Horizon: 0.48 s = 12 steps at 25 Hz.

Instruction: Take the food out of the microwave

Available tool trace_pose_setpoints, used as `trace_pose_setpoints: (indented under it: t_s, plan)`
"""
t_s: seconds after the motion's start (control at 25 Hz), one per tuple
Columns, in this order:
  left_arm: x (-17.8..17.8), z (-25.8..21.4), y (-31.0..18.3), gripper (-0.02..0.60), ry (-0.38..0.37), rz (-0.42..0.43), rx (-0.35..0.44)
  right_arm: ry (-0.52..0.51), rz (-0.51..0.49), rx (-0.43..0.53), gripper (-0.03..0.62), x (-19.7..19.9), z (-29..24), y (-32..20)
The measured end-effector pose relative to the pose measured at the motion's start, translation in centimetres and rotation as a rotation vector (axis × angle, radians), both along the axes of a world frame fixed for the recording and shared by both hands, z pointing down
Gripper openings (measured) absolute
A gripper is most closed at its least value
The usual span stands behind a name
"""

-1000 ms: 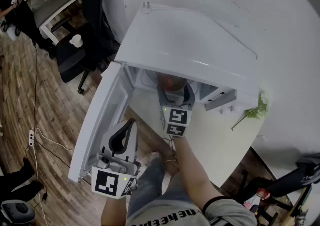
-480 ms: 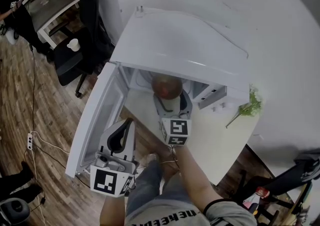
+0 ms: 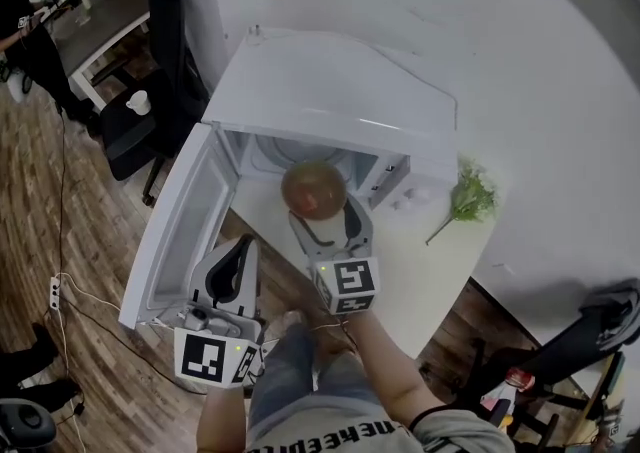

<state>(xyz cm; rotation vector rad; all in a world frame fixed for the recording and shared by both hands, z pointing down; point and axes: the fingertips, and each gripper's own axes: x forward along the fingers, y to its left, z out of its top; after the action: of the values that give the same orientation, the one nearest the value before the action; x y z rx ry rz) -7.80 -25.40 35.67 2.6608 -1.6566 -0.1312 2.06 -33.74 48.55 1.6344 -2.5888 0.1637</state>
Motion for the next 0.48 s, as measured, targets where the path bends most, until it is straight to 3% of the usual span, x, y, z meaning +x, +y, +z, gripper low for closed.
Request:
trace_pose_setpoints:
  t_s: [0.48]
  plan:
    - [2.2, -2.8, 4.3, 0.011, -0.028, 0.006, 0.03, -0.033, -0.042, 0.038, 0.408, 3.4, -6.8, 6.5]
